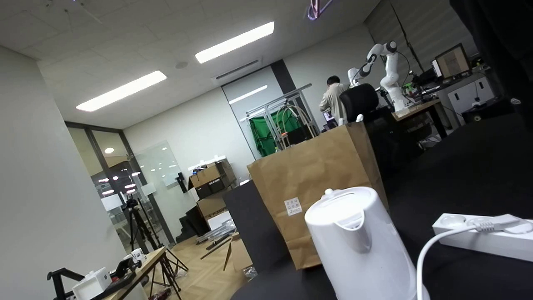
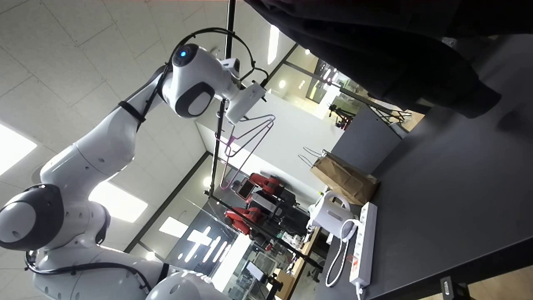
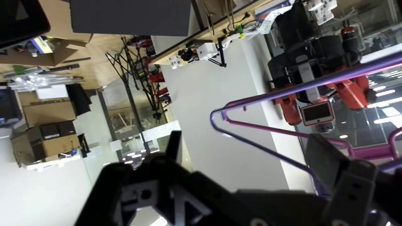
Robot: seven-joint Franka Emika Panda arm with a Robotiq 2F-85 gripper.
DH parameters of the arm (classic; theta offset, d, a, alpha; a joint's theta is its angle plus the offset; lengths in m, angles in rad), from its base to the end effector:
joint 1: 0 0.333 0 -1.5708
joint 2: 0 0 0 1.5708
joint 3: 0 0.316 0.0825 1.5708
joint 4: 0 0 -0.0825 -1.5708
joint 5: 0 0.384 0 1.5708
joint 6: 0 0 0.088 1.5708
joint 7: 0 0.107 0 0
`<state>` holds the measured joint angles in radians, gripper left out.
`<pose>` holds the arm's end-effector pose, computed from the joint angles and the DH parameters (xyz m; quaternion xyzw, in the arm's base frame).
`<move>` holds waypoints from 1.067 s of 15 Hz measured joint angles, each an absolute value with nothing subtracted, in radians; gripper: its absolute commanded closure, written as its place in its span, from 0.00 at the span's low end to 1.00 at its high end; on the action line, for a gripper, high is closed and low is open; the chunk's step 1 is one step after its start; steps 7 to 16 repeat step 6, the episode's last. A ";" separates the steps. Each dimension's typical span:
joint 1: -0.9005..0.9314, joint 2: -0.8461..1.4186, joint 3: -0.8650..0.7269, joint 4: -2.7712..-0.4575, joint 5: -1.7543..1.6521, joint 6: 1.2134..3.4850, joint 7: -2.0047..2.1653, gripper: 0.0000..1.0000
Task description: Pick the purple hanger on the table and hang it on the stand
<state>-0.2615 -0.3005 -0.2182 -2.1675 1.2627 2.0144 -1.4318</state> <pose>0.4580 -0.1869 0.5722 -0.7983 -0.1717 -0.4971 0.2935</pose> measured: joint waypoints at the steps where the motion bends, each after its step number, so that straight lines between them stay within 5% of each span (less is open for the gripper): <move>1: -0.262 -0.305 -0.217 -2.168 1.236 2.043 -1.410 0.00; 16: -0.261 -0.317 -0.211 -2.168 1.110 2.107 -1.291 0.00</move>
